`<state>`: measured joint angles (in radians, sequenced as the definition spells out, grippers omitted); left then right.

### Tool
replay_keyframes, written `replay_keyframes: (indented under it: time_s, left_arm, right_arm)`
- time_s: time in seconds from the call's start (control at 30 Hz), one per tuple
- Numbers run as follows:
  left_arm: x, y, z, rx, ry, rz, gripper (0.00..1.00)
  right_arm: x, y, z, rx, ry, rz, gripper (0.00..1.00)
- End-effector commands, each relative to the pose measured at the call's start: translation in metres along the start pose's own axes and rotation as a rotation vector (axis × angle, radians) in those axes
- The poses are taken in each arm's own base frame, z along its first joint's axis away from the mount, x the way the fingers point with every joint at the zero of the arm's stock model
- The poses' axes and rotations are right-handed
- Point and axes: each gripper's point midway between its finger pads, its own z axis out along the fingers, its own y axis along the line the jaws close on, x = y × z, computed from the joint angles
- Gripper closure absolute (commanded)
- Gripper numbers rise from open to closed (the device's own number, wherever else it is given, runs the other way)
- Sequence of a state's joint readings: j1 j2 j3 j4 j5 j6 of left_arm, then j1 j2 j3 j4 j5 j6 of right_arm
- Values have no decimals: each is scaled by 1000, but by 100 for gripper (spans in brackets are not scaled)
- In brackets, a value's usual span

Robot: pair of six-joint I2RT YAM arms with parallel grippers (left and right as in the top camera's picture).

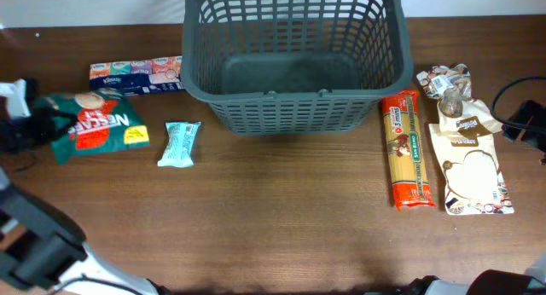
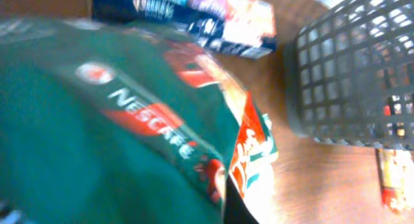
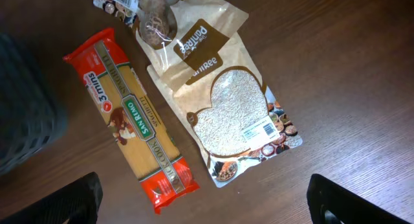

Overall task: Pack container
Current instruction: 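Lift the Nescafé bag with the left gripper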

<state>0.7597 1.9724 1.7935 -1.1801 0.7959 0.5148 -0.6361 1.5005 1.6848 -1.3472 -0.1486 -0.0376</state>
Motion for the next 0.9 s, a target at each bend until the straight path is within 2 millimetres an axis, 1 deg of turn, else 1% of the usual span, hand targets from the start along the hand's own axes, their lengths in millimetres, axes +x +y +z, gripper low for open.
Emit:
replay_keyframes:
  time_s: [0.0, 0.13, 0.27, 0.47, 0.53, 0.67, 0.77, 0.87]
  left_arm:
    - [-34, -53, -46, 29, -153, 102, 98]
    - [-47, -84, -76, -4, -222, 165, 98]
    - [-58, -123, -99, -18, -293, 273, 98]
    - [-73, -191, -120, -8, -396, 484, 98]
    - [-82, -215, -128, 0, -454, 543, 98]
    - [-103, -254, -146, 31, -575, 611, 98]
    - [-117, -279, -151, 79, -643, 637, 98]
    - [-125, -307, -151, 135, -689, 691, 98]
  right_arm:
    - [-1, 0, -4, -7, -13, 5, 1]
    - [-1, 0, -4, -6, -13, 5, 1]
    - [-1, 0, -4, -6, -13, 5, 1]
    - [-1, 0, -4, -6, -13, 5, 1]
    - [-1, 0, -4, -6, -13, 5, 1]
    - [-1, 0, -4, -7, -13, 5, 1]
    - [-1, 0, -4, -7, -13, 5, 1]
    - [-1, 0, -4, -7, -13, 5, 1]
